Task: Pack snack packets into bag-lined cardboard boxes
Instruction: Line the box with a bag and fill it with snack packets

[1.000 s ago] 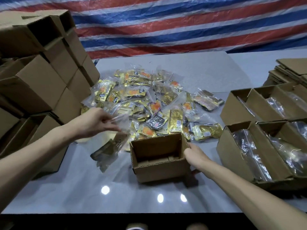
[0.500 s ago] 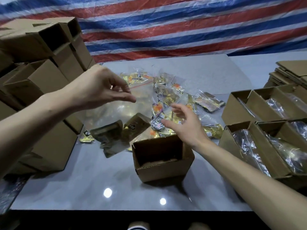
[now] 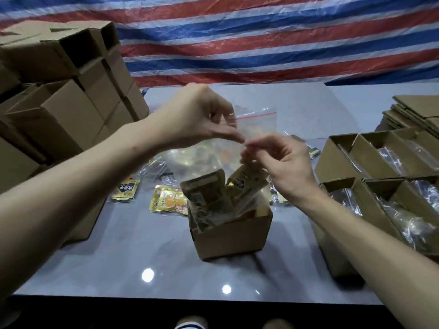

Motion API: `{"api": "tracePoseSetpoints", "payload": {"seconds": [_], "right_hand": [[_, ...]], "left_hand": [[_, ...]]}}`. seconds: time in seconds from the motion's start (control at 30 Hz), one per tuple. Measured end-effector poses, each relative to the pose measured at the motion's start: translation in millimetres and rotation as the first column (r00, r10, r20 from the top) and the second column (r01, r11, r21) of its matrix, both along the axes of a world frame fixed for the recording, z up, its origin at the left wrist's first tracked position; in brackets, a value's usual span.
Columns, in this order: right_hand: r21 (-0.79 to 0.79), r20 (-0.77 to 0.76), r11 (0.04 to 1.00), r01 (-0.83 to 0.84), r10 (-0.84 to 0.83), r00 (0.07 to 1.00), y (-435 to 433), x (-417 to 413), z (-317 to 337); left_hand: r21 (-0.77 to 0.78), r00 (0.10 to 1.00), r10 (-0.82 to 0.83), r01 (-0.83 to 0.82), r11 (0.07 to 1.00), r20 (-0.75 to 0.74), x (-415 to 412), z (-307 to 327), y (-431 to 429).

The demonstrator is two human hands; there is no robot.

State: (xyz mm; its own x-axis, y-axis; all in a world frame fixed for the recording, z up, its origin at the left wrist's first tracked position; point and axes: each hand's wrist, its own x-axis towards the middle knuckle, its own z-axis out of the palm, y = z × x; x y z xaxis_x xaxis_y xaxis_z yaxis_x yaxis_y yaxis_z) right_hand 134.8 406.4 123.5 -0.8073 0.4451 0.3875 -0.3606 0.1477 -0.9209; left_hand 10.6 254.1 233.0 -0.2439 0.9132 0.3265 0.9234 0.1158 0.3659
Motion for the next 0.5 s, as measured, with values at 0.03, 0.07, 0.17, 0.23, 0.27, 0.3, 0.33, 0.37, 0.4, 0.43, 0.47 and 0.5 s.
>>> {"api": "tracePoseSetpoints", "payload": {"seconds": [0.03, 0.07, 0.17, 0.23, 0.27, 0.3, 0.33, 0.37, 0.4, 0.43, 0.47, 0.5], "right_hand": [[-0.010, 0.010, 1.000, 0.002, -0.002, 1.000, 1.4, 1.0, -3.7], [-0.022, 0.017, 1.000, 0.006, -0.005, 1.000, 2.3, 1.0, -7.5], [-0.055, 0.023, 0.998, 0.023, -0.022, 1.000, 3.9, -2.5, -16.3], [-0.082, 0.020, 0.996, 0.033, -0.031, 0.999, 4.6, -6.1, -21.0], [-0.099, 0.016, 0.994, 0.043, -0.041, 0.999, 5.2, -7.8, -23.3], [-0.120, 0.012, 0.991, 0.056, -0.055, 0.998, 6.3, -9.2, -25.8], [-0.146, 0.008, 0.987, 0.072, -0.071, 0.997, 8.0, -10.4, -28.3], [-0.177, 0.007, 0.980, 0.086, -0.087, 0.996, 9.8, -11.2, -30.7], [-0.209, 0.009, 0.973, 0.098, -0.099, 0.995, 11.4, -11.6, -32.9], [-0.240, 0.012, 0.965, 0.109, -0.109, 0.994, 12.8, -11.8, -34.7], [-0.263, 0.014, 0.957, 0.120, -0.121, 0.993, 13.6, -12.2, -36.0], [-0.273, 0.015, 0.953, 0.131, -0.132, 0.991, 14.0, -13.0, -36.6]], "left_hand": [[-0.023, 0.999, 0.021, -0.021, 1.000, 0.030, -1.4, -6.1, 1.2], [-0.048, 0.997, 0.045, -0.042, 0.998, 0.059, -3.1, -11.8, 2.5], [-0.103, 0.992, 0.087, -0.078, 0.992, 0.090, -7.0, -23.5, 7.0], [-0.193, 0.991, 0.115, -0.099, 0.976, 0.075, -9.8, -26.6, 7.2], [-0.260, 0.988, 0.133, -0.110, 0.959, 0.073, -12.8, -27.7, 5.3], [-0.330, 0.985, 0.151, -0.116, 0.937, 0.082, -16.7, -29.3, 2.3], [-0.394, 0.980, 0.169, -0.115, 0.912, 0.105, -21.4, -31.5, -1.4], [-0.441, 0.973, 0.185, -0.108, 0.891, 0.136, -26.1, -34.2, -5.4], [-0.462, 0.965, 0.200, -0.101, 0.881, 0.170, -30.3, -37.0, -9.2], [-0.454, 0.955, 0.217, -0.105, 0.885, 0.203, -33.6, -39.3, -12.9], [-0.420, 0.943, 0.237, -0.122, 0.899, 0.234, -35.9, -40.8, -16.6], [-0.372, 0.931, 0.255, -0.146, 0.917, 0.261, -37.2, -41.5, -20.0]]}}
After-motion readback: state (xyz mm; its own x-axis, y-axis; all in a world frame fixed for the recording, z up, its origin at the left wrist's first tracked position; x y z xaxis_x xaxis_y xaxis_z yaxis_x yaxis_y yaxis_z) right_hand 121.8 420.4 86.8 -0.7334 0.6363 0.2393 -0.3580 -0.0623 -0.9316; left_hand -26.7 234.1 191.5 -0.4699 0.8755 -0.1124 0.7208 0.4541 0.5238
